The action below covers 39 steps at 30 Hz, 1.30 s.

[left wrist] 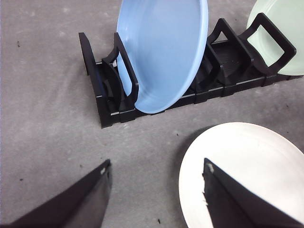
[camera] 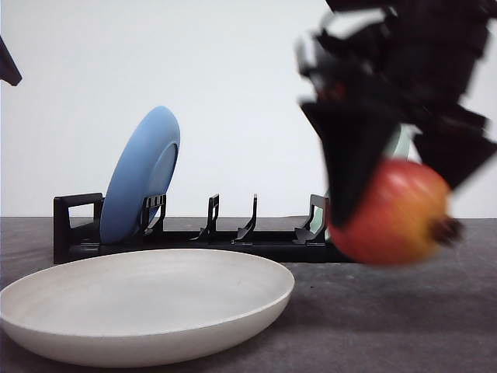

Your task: Place pomegranate in white plate

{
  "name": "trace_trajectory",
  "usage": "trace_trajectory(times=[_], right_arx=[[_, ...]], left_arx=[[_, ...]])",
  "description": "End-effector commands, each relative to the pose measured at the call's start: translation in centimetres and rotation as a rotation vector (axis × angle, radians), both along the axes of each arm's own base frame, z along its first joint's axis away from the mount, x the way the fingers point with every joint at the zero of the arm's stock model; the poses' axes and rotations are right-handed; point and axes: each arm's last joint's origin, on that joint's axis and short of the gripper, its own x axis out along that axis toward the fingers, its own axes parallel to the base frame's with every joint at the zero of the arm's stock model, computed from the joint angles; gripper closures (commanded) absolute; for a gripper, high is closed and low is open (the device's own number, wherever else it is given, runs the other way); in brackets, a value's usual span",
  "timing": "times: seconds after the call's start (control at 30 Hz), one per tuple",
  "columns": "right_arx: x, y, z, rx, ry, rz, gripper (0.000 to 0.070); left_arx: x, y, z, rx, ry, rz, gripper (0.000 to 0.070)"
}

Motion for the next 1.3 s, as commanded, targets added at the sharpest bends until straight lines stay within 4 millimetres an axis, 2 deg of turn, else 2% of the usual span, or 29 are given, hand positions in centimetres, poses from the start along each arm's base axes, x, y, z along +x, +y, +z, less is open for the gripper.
trace_trajectory(times=[0.0, 0.2, 0.43, 0.6, 0.87, 1.03, 1.1, 1.27], right_arx=[[0.1, 1.2, 0.5, 0.000, -0.029, 0.086, 0.0210], [0.4, 5.1, 0.6, 0.040, -0.072, 0.193, 0.0210], [1.1, 9.6, -1.6, 0.060, -0.053, 0.285, 0.0210], [1.7, 11.8, -2.8, 0.054, -0.043, 0.341, 0.0210], [2.3, 12.8, -4.8, 0.027, -0.020, 0.346, 0.0209], [2.1, 13.1, -4.8, 0.031, -0.024, 0.353, 0.0200], [2.0, 13.2, -4.8, 0.037, -0.029, 0.356, 0.0173], [2.0, 13.3, -4.4, 0.050, -0.038, 0.358, 0.0000]], left_arx=[[0.1, -0.1, 0.3, 0.000, -0.013, -0.002, 0.0347], [0.1, -0.1, 0.3, -0.003, -0.012, 0.000, 0.0346], [0.1, -0.1, 0.3, -0.004, -0.012, 0.000, 0.0346], [0.1, -0.1, 0.3, -0.003, -0.010, 0.000, 0.0347], [0.1, -0.1, 0.3, -0.002, -0.007, 0.000, 0.0347], [0.1, -0.1, 0.3, -0.001, -0.006, 0.000, 0.0347], [0.1, -0.1, 0.3, -0.001, -0.006, 0.000, 0.0346], [0.1, -0.1, 0.3, -0.001, -0.006, 0.000, 0.0346]])
